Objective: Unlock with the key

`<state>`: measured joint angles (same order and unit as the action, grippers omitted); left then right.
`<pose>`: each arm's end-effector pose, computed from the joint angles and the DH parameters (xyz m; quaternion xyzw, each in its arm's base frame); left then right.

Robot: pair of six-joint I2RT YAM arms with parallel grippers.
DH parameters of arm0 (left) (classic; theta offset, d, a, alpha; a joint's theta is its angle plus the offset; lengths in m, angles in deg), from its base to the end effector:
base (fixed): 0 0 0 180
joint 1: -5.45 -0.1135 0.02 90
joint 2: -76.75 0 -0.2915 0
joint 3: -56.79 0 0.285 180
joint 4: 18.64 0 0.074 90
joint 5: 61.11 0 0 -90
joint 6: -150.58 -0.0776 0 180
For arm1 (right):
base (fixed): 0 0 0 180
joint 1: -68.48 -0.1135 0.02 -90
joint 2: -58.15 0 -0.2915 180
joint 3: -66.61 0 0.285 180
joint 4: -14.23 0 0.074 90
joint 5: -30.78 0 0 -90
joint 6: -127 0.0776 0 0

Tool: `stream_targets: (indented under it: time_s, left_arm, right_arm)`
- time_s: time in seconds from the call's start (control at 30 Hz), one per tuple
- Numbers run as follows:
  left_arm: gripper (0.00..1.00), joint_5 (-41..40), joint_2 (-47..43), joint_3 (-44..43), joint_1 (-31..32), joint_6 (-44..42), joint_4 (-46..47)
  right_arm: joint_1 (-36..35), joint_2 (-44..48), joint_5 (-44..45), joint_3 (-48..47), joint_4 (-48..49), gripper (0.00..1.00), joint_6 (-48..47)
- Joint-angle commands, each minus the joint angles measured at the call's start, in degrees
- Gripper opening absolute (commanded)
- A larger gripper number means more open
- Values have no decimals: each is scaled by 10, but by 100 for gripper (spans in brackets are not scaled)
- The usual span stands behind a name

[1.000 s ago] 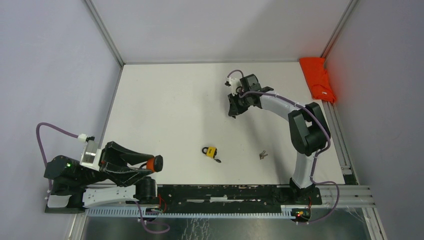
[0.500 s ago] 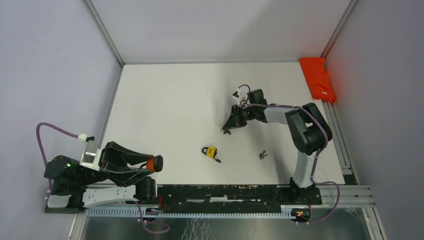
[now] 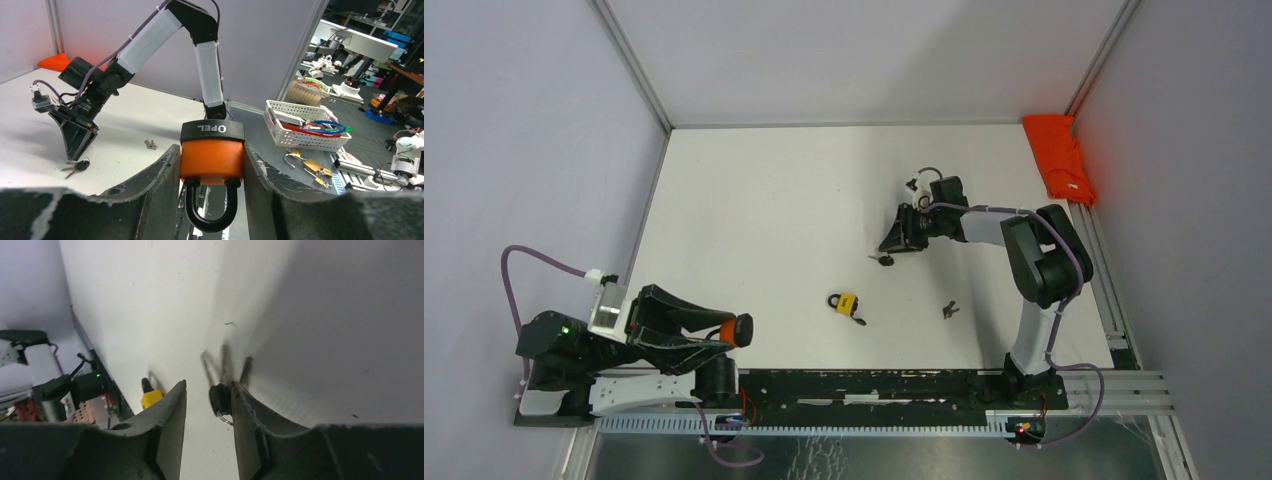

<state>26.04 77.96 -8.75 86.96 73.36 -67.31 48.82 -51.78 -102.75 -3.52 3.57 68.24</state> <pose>0.0035 0.0026 0.4174 0.3246 0.5098 -0.5738 0.5528 0.3787 0.1921 0.1047 -0.0366 0.8822 0.4501 0.1337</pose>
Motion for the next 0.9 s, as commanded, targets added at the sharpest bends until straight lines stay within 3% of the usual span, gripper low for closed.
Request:
stream_targets:
  time_s: [0.0,0.17,0.33,0.5,0.87]
  left_arm:
    - [2,7,-7,-1,4,7,43]
    - [2,4,-7,-1,4,8,44]
    - [2,-3,-7,-2,3,4,46]
    - [2,-18,-7,-6,3,0,46]
    - [2,-37,-7,-15,3,-3,40]
  right_arm:
    - [8,8,64,-32,-53,46,-34]
    - [5,23,132,-67,-117,49,-110]
    - [-66,80,351,-115,-216,48,-274]
    - [-173,113,532,-110,-250,48,-387]
    - [-291,105,669,-81,-263,48,-492]
